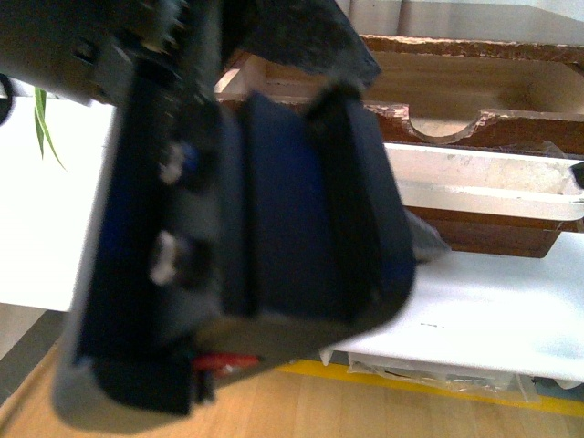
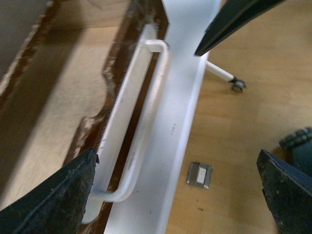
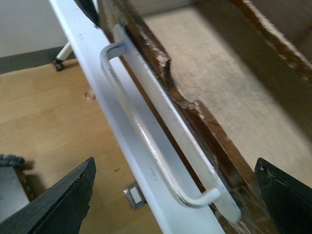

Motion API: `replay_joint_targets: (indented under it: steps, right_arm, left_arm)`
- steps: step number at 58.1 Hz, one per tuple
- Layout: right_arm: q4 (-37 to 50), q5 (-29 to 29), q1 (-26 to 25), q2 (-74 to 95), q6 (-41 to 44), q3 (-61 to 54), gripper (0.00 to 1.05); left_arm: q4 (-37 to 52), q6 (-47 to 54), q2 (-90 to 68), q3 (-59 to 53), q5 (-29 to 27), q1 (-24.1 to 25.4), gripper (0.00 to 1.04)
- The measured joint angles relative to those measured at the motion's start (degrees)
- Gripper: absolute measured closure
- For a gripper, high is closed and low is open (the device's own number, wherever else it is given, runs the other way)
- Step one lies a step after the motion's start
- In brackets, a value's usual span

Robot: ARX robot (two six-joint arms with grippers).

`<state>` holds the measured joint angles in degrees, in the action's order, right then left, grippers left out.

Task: Open drawer

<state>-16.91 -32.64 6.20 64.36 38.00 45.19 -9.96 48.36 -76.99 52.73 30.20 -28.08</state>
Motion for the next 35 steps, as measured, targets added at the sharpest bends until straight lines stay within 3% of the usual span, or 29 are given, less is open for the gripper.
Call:
replay_joint_targets:
  steps: [6,22,30,35]
  right_arm:
    - [4.17,2.01,-2.40,-4.98,-3.61,-4.31,0.09]
    - [13.51,11.93,-8.63,-20.11,-15.76,-16.76,0.09]
    - [11.37,15.21,-12.87,-32.65,-23.74,-23.96,0.09]
    - [7.41,16.41,-15.37,-41.22,-26.97,-26.71,0.09]
  left_arm:
    - [6.99,-6.49,4.81,-5.46,-1.68,2.08,0.06]
    - [24.48,-26.62,16.00,-20.41,-14.32,10.38,0.06]
    - [27.30,-36.24,24.70,-29.42,-20.98,16.15,0.06]
    - [25.44,-39.93,31.74,-34.73,-21.31,19.69,0.06]
